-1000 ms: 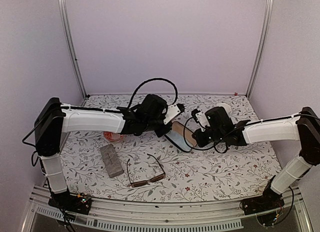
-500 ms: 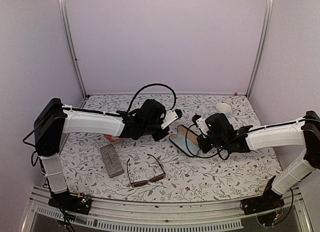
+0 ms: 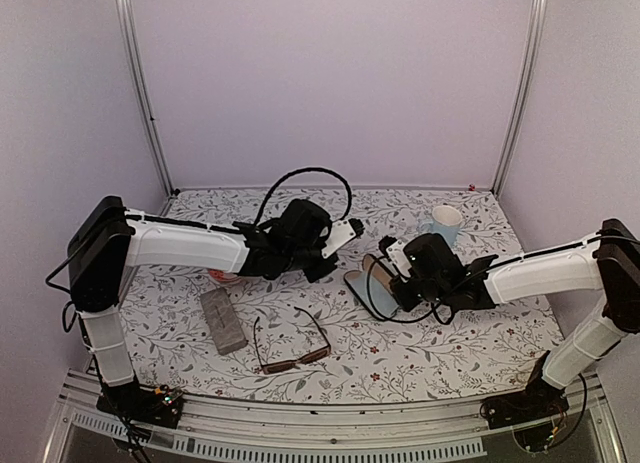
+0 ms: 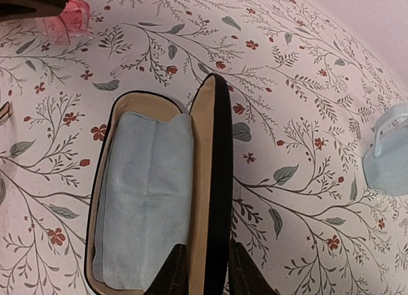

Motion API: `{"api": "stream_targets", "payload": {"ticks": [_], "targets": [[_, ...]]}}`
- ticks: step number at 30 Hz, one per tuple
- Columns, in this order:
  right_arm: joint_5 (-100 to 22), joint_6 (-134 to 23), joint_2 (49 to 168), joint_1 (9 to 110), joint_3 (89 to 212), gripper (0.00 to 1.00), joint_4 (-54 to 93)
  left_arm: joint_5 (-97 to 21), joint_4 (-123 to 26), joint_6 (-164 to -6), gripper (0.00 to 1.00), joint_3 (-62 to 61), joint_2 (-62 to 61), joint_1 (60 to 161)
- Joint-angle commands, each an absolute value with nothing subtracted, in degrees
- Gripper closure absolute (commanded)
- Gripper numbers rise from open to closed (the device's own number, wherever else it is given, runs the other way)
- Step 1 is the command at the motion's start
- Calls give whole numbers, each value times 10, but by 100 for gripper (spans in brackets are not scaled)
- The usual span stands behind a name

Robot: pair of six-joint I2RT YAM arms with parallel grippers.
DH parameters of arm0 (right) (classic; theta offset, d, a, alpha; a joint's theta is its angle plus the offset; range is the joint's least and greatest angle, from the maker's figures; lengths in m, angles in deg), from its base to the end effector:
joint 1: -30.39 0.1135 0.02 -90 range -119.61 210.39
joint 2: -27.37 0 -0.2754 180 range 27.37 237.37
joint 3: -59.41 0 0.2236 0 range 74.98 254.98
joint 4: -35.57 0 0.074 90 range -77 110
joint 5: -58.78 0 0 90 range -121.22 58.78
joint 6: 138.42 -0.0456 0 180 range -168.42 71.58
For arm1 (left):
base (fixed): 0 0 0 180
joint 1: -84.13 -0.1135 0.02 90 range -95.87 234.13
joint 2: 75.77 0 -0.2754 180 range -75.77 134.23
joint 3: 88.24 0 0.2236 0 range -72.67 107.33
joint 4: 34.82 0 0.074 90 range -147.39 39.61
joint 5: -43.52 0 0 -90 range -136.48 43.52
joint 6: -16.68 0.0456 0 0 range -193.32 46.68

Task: Organize the sunglasses
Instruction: Place the sunglasses in the sunglasses case.

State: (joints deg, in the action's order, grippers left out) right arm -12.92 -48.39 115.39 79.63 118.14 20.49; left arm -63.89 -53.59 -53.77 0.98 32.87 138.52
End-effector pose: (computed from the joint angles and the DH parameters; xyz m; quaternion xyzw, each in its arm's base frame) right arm 0.1998 0.2098 0.1973 -0.3233 0.8529 0.0261 0.4091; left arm 0.2506 -0.3264 0.2275 0.4819 0.7502 0.0006 0.4528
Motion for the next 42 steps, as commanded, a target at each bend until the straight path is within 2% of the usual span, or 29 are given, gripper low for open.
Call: {"api": "stream_targets", "payload": {"ticks": [1,19,33,42], "targets": [[-157,-506,1142,801,1161,73,242,-638,-517,-534,80,3,314,1394],[-270,-590,1145,769,1138,64,315,-632,-484,-501,80,-2,327,1406],[-364,-645,1144,721,1112,59,362,-623,-306,-354,78,-84,333,1425],[-418,-670,1151,695,1102,58,389,-567,-194,-247,77,-150,336,1438]]}}
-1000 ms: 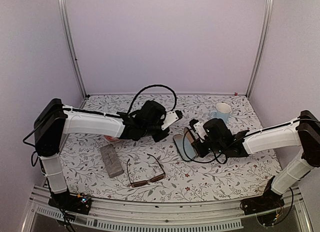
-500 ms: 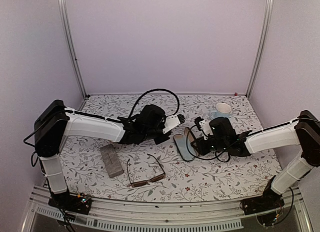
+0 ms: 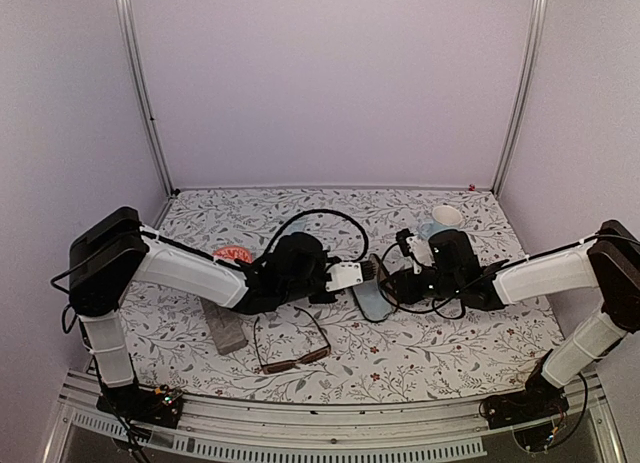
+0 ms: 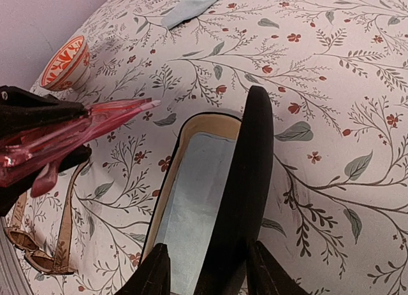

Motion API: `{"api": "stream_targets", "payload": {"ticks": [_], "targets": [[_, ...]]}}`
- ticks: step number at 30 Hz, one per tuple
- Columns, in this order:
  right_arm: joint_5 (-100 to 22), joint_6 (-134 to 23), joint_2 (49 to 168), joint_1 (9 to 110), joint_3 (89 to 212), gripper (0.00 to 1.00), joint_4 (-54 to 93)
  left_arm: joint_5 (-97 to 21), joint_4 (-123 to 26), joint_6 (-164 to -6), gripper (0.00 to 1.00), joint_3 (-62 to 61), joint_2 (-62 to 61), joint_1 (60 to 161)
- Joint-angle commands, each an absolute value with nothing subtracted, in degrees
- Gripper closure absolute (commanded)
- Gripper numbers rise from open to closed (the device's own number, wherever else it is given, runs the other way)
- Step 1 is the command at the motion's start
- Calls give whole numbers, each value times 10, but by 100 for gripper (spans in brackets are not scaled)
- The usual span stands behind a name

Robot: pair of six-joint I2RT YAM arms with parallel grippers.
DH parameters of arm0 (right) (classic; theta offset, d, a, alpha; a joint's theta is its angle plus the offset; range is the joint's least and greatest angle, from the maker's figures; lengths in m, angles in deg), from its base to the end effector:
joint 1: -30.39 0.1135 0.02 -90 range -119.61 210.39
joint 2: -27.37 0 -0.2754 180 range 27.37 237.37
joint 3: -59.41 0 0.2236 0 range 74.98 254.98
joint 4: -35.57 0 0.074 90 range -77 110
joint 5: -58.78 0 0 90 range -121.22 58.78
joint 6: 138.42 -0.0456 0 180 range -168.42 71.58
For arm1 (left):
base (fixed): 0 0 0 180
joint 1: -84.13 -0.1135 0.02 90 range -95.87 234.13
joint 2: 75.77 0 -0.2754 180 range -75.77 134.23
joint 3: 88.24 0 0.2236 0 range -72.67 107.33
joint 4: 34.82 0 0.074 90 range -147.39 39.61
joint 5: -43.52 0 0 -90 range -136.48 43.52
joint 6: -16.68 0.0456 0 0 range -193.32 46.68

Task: Organize the sunglasses
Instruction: Place the sunglasses in the sunglasses case.

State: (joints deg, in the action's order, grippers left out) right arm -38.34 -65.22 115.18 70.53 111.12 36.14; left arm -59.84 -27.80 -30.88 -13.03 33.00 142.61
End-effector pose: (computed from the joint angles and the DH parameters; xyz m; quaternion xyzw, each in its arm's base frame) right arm 0.2159 0.1895 0.1877 -0.2073 0.8633 0.2663 0.3752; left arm 0.2185 -0.3362 0.1978 0.6125 0.5850 0.0251 0.5310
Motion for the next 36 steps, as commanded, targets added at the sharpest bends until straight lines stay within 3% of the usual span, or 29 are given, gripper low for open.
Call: {"api": "stream_targets", "payload": {"ticks": [1,7,26,36], "targets": [[-425,-673,1152,692,1102,58,391,-565,-176,-235,76,-155,338,1442],[-450,-686,1160,679,1100,58,399,-572,-92,-141,75,-180,357,1461],[-479,-700,1172,667,1102,58,410,-522,-82,-54,75,-153,442,1475],[-479,-698,1169,666,1102,58,410,-502,-144,-64,65,-130,448,1474]]}}
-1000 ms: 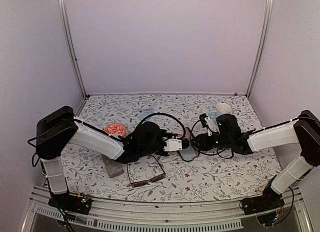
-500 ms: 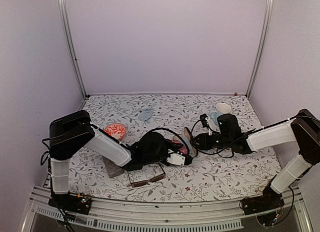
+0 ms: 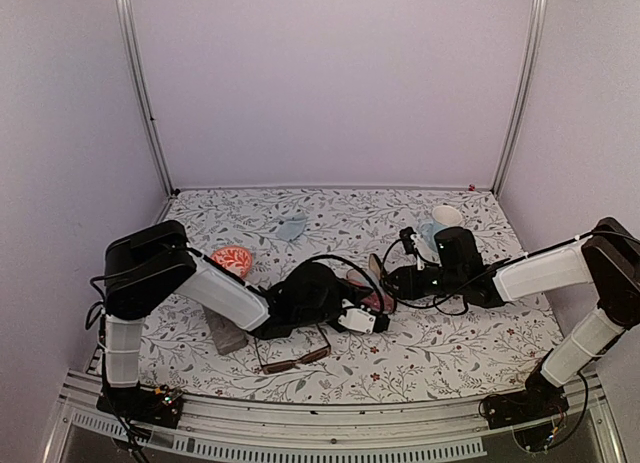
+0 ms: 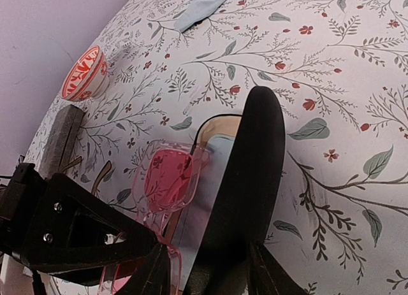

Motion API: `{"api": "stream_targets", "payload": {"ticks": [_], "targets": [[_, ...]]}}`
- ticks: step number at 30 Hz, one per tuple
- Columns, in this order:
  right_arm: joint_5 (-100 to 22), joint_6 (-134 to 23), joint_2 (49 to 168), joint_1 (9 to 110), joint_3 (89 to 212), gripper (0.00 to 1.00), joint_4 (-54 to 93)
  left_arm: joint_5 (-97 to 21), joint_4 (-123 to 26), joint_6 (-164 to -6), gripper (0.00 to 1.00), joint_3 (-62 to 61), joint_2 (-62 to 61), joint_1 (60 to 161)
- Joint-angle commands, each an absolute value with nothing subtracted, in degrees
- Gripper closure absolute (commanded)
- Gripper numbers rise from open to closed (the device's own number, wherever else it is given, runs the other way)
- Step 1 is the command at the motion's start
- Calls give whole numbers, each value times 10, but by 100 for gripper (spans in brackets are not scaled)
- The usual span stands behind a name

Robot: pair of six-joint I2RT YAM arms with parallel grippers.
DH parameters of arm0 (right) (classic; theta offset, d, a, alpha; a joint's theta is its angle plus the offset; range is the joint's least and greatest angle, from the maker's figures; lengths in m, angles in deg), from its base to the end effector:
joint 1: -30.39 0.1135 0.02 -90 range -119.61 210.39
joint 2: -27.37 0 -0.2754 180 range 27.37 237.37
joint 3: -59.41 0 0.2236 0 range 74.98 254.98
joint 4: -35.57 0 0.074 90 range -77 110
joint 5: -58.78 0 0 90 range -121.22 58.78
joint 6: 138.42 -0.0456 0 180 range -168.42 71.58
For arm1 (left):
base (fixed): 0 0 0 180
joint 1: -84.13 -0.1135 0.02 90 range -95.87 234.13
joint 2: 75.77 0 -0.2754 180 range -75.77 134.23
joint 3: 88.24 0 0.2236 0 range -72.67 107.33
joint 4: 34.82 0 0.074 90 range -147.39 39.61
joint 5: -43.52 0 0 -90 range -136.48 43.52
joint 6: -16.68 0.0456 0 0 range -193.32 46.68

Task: Organize the sunglasses
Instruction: Place the sunglasses in the sunglasses case.

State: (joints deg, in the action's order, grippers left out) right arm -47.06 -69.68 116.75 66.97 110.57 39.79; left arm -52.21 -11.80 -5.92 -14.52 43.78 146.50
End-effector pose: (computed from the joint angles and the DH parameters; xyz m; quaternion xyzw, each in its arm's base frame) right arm 0.2258 0.1831 0.1846 -0.1807 0.8581 0.3314 0.3482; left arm 0.1996 -0.3715 0.1464 0.7415 0.3781 0.0658 0.5503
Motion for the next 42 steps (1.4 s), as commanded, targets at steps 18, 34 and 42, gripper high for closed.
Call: {"api": "stream_targets", "payload": {"ticks": [18,34,42], "targets": [[-478,-697,1169,666,1102,59,409,-520,-159,-66,54,-146,425,1474],[-477,-695,1172,666,1102,59,410,-519,-191,-74,53,-150,398,1462],[-476,-694,1173,666,1104,59,409,-501,-229,-70,69,-124,408,1449]]}}
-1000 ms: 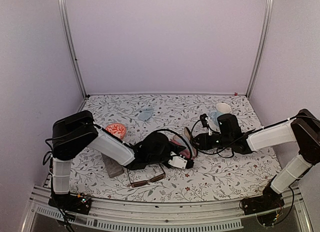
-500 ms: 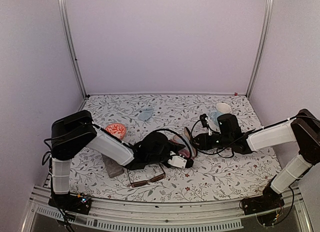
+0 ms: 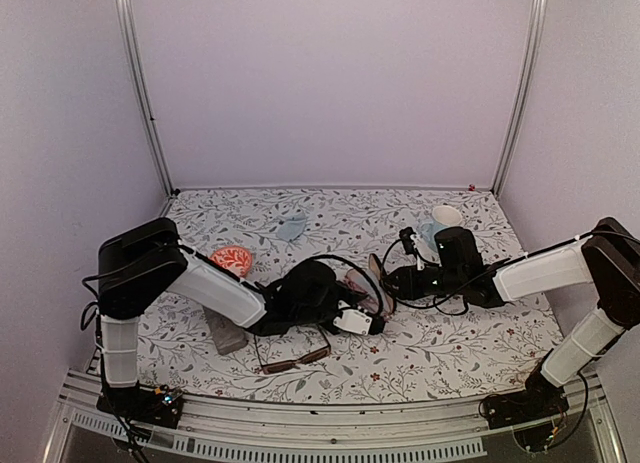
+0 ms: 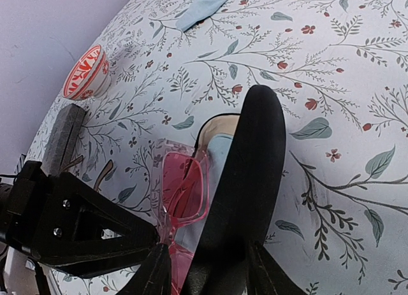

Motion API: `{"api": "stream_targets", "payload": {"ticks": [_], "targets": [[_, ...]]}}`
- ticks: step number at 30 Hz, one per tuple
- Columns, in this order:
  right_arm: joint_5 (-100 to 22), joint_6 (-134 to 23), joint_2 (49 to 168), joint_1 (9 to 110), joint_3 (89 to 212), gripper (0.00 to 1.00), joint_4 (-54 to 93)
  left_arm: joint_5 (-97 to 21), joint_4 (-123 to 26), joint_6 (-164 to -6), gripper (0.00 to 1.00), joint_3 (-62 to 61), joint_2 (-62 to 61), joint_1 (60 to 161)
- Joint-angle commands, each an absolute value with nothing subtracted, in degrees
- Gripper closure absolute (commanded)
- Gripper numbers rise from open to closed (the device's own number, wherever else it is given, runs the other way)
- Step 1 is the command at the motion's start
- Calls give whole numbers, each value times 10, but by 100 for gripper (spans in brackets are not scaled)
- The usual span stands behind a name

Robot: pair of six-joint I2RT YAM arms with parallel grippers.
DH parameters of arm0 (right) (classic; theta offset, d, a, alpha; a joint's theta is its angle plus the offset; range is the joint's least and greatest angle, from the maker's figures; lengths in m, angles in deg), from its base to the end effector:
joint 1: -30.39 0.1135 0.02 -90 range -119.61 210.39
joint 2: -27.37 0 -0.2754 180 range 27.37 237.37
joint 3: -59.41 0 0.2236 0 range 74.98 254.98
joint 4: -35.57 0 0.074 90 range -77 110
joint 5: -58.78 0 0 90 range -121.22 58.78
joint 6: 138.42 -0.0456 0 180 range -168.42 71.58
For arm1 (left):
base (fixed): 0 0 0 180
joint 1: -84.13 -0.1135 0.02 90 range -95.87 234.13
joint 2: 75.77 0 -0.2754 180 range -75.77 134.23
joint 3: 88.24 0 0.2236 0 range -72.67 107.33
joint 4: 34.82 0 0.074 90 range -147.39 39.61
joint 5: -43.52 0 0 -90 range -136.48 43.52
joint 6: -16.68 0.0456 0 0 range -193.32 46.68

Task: Organize the sunglasses
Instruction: Place the sunglasses in the sunglasses case.

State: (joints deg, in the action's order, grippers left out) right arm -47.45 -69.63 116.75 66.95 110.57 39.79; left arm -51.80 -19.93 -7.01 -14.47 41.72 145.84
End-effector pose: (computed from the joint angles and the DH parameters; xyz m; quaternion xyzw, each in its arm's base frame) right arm 0.2256 0.1832 0.1847 -0.1824 0.8574 0.3336 0.3467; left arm 0.1996 -0.3620 0.1457 0.7626 0.3981 0.0603 0.5063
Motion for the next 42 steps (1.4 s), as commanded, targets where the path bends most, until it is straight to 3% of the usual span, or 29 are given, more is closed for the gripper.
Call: {"api": "stream_targets", "payload": {"ticks": [1,9,17,32,42], "targets": [[-476,-694,1173,666,1104,59,408,-499,-232,-69,71,-123,409,1447],[-477,-693,1178,666,1107,60,409,-489,-243,-50,81,-110,417,1435],[-477,-694,1176,666,1105,61,409,-491,-244,-52,82,-120,409,1421],[-468,-679,1185,666,1139,66,375,-481,-201,-157,67,-175,331,1392],[-463,-653,1202,666,1172,67,355,-465,-220,-290,51,-185,298,1362]]}}
